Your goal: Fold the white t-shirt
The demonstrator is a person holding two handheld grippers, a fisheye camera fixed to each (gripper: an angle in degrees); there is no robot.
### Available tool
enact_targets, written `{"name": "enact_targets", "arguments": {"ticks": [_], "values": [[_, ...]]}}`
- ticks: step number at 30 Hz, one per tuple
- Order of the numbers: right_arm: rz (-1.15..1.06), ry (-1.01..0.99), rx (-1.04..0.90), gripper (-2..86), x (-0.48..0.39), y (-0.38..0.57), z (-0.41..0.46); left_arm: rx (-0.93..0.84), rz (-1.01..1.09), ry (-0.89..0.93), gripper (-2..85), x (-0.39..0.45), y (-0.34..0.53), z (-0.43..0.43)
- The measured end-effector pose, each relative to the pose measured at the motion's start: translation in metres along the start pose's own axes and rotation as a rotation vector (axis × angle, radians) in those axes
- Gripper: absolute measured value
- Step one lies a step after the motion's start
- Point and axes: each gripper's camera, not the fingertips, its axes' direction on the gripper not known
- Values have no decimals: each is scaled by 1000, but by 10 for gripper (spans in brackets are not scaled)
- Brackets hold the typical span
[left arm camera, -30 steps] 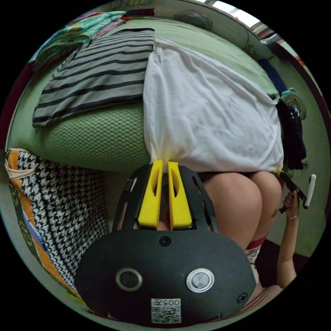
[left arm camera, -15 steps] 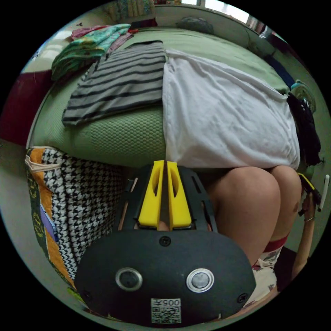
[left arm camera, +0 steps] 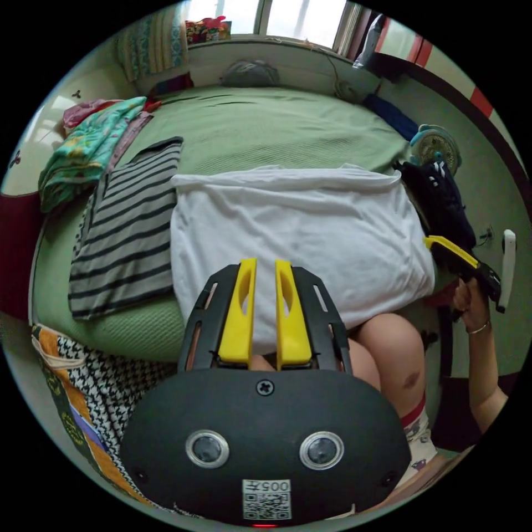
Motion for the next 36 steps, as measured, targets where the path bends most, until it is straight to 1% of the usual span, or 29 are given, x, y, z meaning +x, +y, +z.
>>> {"name": "enact_targets", "arguments": {"ticks": [3,9,15,18,23,26,30,33,36], "values": [[-24,2,-4,93,-10,-26,20,2,18,18,74,9,-22,13],[-5,41,-33,96,-12,-71,67,23,44,55,84,23,-60,38],[-41,66,-72,95,-16,-97,99,41,45,78,86,27,-90,63],[-25,86,-41,96,-17,-107,96,37,58,80,86,32,-100,70],[-20,58,21,94,-17,-130,87,66,86,118,87,42,-108,70],[22,30,-13,93,-10,-155,94,56,102,110,89,48,-109,74],[89,55,-74,93,5,-179,102,36,74,69,90,46,-116,85],[101,13,-42,93,10,-173,85,31,44,53,91,40,-122,89],[54,-30,-25,93,7,-152,68,23,27,43,89,36,-126,94]]}}
